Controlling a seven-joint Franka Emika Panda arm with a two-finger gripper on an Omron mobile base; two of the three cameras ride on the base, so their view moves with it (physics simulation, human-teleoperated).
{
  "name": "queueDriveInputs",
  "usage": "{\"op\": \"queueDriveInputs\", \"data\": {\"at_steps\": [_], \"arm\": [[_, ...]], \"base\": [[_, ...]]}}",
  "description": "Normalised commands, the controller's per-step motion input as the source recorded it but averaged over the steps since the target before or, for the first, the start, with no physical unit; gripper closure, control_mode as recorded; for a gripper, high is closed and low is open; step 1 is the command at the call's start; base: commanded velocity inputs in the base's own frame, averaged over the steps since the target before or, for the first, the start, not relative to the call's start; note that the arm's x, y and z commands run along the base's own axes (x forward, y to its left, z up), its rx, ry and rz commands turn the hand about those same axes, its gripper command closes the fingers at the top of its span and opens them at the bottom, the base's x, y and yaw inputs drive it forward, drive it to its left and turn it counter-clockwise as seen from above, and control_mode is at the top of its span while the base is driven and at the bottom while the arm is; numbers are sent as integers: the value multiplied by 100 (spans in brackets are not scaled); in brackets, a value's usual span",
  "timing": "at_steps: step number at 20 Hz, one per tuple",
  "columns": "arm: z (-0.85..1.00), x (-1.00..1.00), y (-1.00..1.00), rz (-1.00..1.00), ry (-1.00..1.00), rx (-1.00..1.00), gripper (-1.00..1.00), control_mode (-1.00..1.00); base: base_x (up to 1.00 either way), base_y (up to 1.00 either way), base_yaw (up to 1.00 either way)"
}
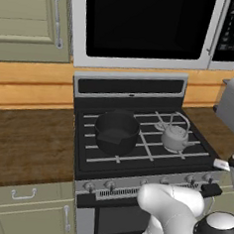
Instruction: Pick the kettle from the counter and place it on a stove burner. Then turn the burner on.
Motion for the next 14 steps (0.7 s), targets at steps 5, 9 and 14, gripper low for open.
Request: {"op": "queueDriveInputs", "data": {"at_steps": [5, 9, 14], "arm": [[-35, -3, -20, 11, -1, -7, -100, -100], [-46, -23, -19, 13, -11, -4, -100, -100], [-20, -27, -8, 18, -11, -2, -100, -100]], "base": [[0, 0, 0], [0, 0, 0], [0, 0, 0]]}}
